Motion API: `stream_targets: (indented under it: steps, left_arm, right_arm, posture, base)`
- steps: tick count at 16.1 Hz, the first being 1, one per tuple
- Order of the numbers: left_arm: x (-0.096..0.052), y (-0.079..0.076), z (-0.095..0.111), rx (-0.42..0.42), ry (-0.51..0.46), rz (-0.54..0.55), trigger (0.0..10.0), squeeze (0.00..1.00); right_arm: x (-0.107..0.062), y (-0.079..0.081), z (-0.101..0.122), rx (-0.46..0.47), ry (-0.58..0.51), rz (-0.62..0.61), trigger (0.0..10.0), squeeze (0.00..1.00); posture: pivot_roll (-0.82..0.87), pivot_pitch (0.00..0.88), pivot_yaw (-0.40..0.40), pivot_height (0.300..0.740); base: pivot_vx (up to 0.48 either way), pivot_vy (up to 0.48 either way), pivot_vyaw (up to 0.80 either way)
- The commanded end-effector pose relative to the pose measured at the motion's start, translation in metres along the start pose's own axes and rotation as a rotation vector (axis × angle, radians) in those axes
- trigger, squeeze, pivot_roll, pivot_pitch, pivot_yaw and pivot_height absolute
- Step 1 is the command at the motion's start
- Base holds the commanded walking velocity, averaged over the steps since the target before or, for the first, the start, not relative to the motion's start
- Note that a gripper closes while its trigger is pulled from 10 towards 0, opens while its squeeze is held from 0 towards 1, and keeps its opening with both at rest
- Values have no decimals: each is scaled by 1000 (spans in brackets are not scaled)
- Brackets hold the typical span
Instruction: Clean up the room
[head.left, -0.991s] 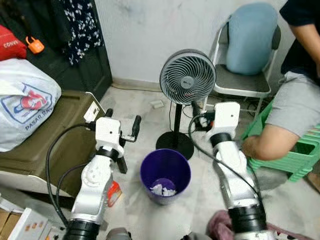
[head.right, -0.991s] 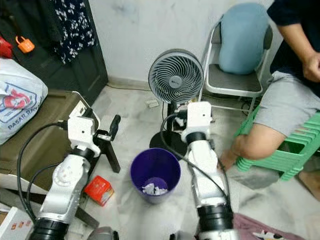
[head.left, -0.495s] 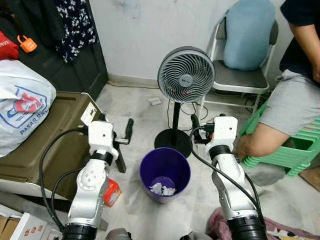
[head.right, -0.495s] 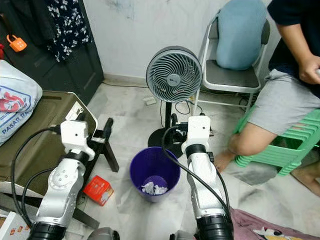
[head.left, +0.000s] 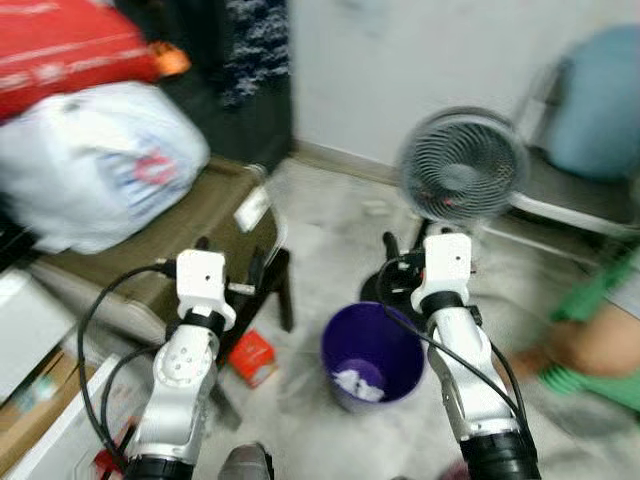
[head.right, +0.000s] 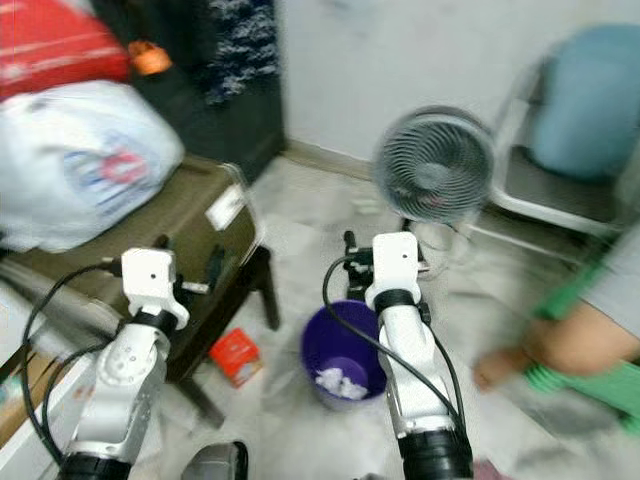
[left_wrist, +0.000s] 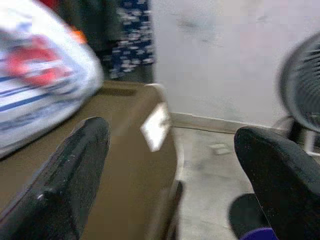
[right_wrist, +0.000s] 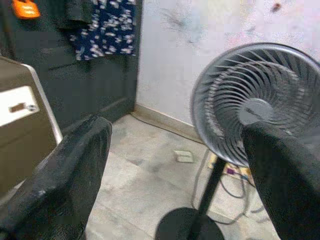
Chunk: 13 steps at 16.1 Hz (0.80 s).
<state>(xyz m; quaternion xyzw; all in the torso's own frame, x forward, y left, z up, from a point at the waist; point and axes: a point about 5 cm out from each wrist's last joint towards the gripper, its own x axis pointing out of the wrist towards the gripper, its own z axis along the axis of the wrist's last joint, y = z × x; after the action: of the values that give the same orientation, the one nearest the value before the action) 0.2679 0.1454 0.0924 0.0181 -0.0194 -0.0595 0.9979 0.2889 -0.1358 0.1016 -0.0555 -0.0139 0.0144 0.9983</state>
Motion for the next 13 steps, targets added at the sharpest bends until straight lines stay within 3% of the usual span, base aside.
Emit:
stream_targets:
  steps: [1,3,13]
  left_arm:
    - [-1,2,0,7,8,4,10000,0]
    - [2,-2,2,5,9,-15,10000,0]
    - [4,0,3,22,7,10,10000,0]
  right_arm:
    - [-1,3,1,3,-5,5,10000,0]
    - [-6,5,-3,3,10,9,10000,0]
    - [6,3,6,11,-20,9,10000,0]
  posture:
    - [23,0,18,740]
    - [22,0,20,740]
    - [33,0,13,740]
  base:
    - [0,0,800]
    - [0,0,800]
    - [0,0,800]
